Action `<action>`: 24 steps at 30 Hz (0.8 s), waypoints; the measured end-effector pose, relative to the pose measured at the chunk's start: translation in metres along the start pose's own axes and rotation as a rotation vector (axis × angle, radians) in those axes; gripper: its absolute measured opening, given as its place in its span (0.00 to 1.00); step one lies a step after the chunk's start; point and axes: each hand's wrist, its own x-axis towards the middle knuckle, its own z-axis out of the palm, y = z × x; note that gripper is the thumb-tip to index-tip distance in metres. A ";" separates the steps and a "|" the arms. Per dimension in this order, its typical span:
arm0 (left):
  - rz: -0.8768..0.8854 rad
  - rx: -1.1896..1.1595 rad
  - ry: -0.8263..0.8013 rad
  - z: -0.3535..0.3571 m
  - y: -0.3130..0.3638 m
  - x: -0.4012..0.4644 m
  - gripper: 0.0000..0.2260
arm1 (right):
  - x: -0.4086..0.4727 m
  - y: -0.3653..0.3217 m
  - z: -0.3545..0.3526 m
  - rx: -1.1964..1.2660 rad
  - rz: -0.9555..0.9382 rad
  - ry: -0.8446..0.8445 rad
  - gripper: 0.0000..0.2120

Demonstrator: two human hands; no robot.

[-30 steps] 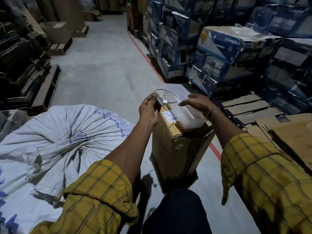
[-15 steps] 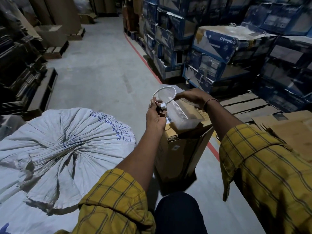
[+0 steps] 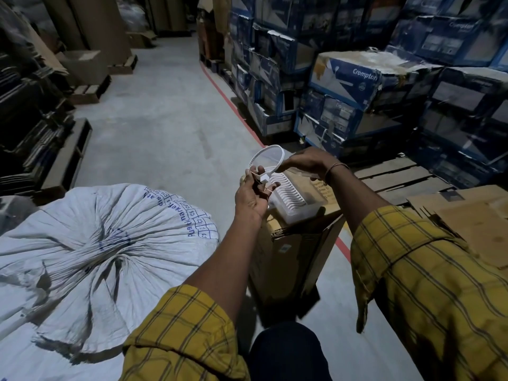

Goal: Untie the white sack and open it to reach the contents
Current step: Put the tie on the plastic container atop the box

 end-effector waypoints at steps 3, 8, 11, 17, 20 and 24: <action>0.001 -0.016 0.020 0.000 -0.001 0.002 0.13 | -0.002 -0.003 -0.008 0.051 0.005 -0.002 0.38; -0.016 -0.021 0.007 -0.001 0.001 0.007 0.12 | -0.007 -0.005 -0.027 0.092 0.033 -0.072 0.34; -0.014 -0.004 0.025 -0.005 0.000 0.009 0.12 | -0.007 -0.004 -0.029 0.105 -0.008 -0.045 0.31; -0.009 0.017 0.038 0.000 0.000 0.004 0.09 | -0.010 0.004 -0.025 0.268 -0.023 -0.043 0.35; -0.003 0.072 0.073 0.005 0.003 0.003 0.08 | -0.013 0.010 -0.024 0.375 -0.047 0.003 0.31; 0.038 0.234 0.070 0.014 0.004 0.006 0.08 | -0.019 0.010 -0.023 0.510 -0.080 0.108 0.26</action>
